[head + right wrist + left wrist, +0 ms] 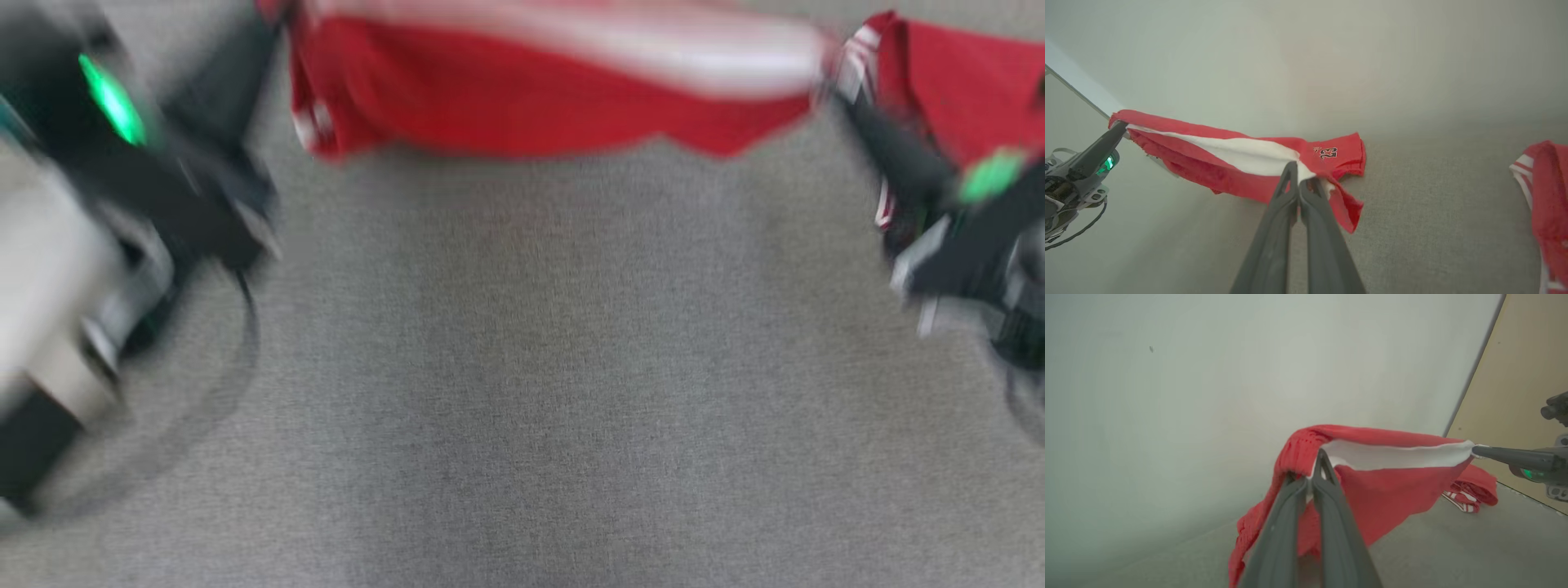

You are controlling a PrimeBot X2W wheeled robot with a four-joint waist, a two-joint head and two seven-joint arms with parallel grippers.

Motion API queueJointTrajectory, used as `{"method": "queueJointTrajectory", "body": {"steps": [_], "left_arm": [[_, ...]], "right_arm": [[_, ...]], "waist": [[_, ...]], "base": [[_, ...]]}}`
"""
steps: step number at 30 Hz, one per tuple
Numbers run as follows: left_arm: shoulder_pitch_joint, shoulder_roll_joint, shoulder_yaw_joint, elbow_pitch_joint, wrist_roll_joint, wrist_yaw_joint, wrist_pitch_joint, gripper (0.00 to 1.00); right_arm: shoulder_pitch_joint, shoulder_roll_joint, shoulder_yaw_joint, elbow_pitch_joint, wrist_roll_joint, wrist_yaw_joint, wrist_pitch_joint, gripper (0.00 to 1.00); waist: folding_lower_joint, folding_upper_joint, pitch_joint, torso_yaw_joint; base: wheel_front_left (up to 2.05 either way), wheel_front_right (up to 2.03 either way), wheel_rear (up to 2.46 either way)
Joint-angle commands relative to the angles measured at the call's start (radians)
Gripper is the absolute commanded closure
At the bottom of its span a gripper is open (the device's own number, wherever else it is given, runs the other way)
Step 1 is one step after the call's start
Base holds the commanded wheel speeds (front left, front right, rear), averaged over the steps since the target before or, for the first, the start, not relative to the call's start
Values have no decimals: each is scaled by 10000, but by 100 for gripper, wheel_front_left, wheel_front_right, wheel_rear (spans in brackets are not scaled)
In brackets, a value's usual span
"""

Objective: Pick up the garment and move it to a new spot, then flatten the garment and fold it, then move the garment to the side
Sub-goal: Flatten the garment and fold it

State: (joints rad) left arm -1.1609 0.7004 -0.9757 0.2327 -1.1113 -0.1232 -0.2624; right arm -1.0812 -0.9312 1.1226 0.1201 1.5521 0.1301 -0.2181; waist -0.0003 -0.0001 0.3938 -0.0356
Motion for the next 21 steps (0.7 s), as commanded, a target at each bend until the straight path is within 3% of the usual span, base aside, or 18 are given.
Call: {"method": "queueJointTrajectory", "body": {"steps": [1,7,18,21], "left_arm": [[935,-191,405,-180,182,49,-21,100],[3959,-741,1221,-713,967,3,-21,100],[7709,-1277,908,-323,2321,-65,-22,100],[8316,-1144,321,-70,3212,-71,-22,100]], "right_arm": [[625,-103,89,-179,122,5,-188,100],[2554,-305,563,-587,29,5,-403,100],[6246,-402,143,-325,-221,5,-476,100],[7179,-366,-85,-341,-229,5,-476,100]], "waist": [[3,1,-608,123],[3,1,-1189,218],[3,1,-2126,532],[3,1,-2292,589]], "base": [[0,0,0],[0,0,0],[0,0,0],[0,0,0]]}}
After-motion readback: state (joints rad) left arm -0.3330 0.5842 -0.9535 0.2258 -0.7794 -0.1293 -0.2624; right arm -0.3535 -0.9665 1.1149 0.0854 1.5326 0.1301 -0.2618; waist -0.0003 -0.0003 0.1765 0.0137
